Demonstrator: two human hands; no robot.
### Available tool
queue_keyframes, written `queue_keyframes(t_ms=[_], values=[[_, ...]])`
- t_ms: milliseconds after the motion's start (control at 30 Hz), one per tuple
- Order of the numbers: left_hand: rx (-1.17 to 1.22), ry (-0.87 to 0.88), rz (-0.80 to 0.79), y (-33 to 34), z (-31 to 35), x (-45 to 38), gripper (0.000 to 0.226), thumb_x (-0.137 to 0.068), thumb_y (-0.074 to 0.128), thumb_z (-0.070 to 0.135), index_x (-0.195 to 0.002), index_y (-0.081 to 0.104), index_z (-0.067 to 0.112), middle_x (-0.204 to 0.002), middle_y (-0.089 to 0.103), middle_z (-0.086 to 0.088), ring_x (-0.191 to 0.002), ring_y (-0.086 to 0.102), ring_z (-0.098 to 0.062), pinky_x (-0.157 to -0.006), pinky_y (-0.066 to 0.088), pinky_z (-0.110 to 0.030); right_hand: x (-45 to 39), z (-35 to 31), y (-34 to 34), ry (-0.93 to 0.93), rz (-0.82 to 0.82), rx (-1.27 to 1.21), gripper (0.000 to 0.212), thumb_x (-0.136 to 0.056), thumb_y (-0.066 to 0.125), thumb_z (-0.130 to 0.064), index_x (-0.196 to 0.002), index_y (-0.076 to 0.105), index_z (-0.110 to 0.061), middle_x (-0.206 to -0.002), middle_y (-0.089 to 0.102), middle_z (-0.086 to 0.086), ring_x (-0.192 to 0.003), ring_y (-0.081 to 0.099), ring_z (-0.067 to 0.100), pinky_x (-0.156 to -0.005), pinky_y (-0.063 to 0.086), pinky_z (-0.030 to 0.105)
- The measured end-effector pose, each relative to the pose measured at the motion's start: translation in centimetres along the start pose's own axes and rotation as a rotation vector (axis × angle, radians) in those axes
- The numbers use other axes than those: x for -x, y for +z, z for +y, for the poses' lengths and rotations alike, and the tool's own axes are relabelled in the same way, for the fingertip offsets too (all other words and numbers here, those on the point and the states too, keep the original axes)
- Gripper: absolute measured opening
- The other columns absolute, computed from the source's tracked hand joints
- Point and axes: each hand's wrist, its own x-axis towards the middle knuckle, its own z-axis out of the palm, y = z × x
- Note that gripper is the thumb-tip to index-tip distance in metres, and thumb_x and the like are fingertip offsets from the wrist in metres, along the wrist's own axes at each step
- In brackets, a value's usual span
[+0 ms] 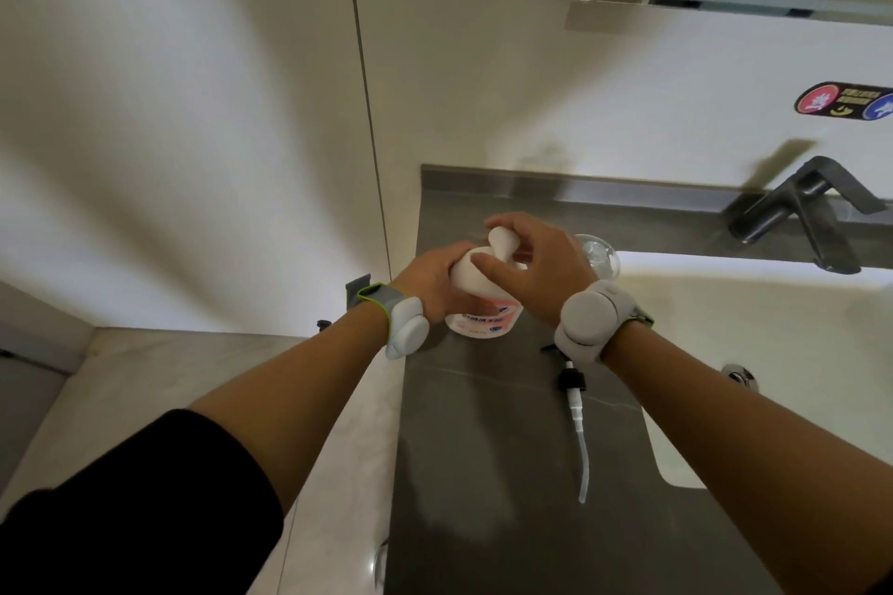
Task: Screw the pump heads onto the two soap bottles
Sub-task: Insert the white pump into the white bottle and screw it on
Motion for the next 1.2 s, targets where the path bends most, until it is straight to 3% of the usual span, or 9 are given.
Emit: queue_keyframes(t_ms=[333,600,700,767,833,900,967,1033,1200], values=[[0.004,0.014,0.017,-0.4,0.1,-0.7,0.045,-0.066,0.08,0.042,-0.097,0.047,0.049,-0.092,0.059,0.02,-0.084,0.058,-0.004,-0.071,0.04,-0.016,-1.0,0.7,-0.6,-0.009,-0.06,-0.054,0.044,-0.081,0.067,-0.025,-0.122,0.055,-0.016,-0.118,0.064,0.007,-0.104,0.061,0.022,-0.094,0.052,0.043],[0.017,-0.005,0.011,0.2,-0.6,-1.4,0.048,-0.068,0.079,0.04,-0.104,0.046,0.04,-0.092,0.058,0.016,-0.083,0.059,-0.009,-0.071,0.039,-0.015,-1.4,0.9,-0.6,0.003,-0.128,-0.062,0.058,-0.08,0.067,-0.037,-0.13,0.046,-0.017,-0.125,0.061,0.008,-0.108,0.061,0.024,-0.096,0.051,0.042],[0.022,-0.013,0.051,-0.2,-1.1,-1.8,0.053,-0.065,0.081,0.042,-0.107,0.049,0.038,-0.098,0.061,0.012,-0.087,0.059,-0.01,-0.075,0.045,-0.024,-1.7,0.9,-0.6,0.051,-0.104,-0.179,0.066,-0.077,0.058,-0.056,-0.132,0.043,-0.022,-0.125,0.061,0.007,-0.107,0.062,0.023,-0.094,0.052,0.044],[0.029,-0.012,0.088,-0.9,-1.4,-2.7,0.06,-0.061,0.083,0.041,-0.111,0.052,0.034,-0.104,0.063,0.005,-0.093,0.059,-0.016,-0.083,0.048,-0.034,-2.7,1.5,-0.6,0.108,-0.024,-0.271,0.067,-0.073,0.045,-0.072,-0.124,0.05,-0.029,-0.12,0.064,0.005,-0.107,0.062,0.022,-0.095,0.051,0.049],[0.053,-0.024,0.124,-1.7,-1.5,-3.6,0.063,-0.057,0.084,0.042,-0.112,0.053,0.034,-0.105,0.063,0.005,-0.095,0.059,-0.019,-0.086,0.048,-0.038,-4.1,2.3,-0.4,0.191,0.038,-0.372,0.055,-0.071,0.037,-0.08,-0.103,0.057,-0.041,-0.113,0.067,0.004,-0.105,0.062,0.025,-0.095,0.049,0.052],[0.072,-0.038,0.152,-2.5,-1.5,-4.7,0.064,-0.058,0.085,0.04,-0.112,0.051,0.036,-0.105,0.062,0.006,-0.095,0.059,-0.018,-0.086,0.047,-0.038,-5.5,3.2,-0.1,0.27,0.072,-0.418,0.061,-0.069,0.03,-0.084,-0.091,0.058,-0.034,-0.107,0.068,0.008,-0.102,0.063,0.03,-0.093,0.048,0.056],[0.078,-0.038,0.169,-3.2,-1.4,-6.2,0.066,-0.058,0.085,0.037,-0.114,0.05,0.034,-0.106,0.062,0.006,-0.094,0.059,-0.018,-0.084,0.047,-0.036,-7.2,4.4,0.2,0.311,0.091,-0.392,0.069,-0.077,0.031,-0.075,-0.088,0.059,-0.012,-0.103,0.067,0.02,-0.098,0.062,0.04,-0.091,0.047,0.061],[0.076,-0.03,0.177,-3.9,-1.2,-7.2,0.067,-0.057,0.085,0.037,-0.114,0.05,0.034,-0.105,0.061,0.007,-0.092,0.058,-0.016,-0.081,0.046,-0.033,-8.4,5.2,0.4,0.329,0.062,-0.339,0.061,-0.086,0.035,-0.056,-0.091,0.056,0.001,-0.102,0.065,0.028,-0.098,0.061,0.045,-0.088,0.047,0.063],[0.073,-0.024,0.194,-4.7,-1.0,-10.1,0.07,-0.049,0.083,0.046,-0.111,0.051,0.039,-0.099,0.06,0.018,-0.088,0.057,-0.004,-0.074,0.045,-0.027,-11.1,6.3,0.5,0.375,0.009,-0.256,0.036,-0.089,0.04,-0.029,-0.091,0.063,-0.002,-0.098,0.067,0.024,-0.094,0.063,0.043,-0.087,0.05,0.06]])
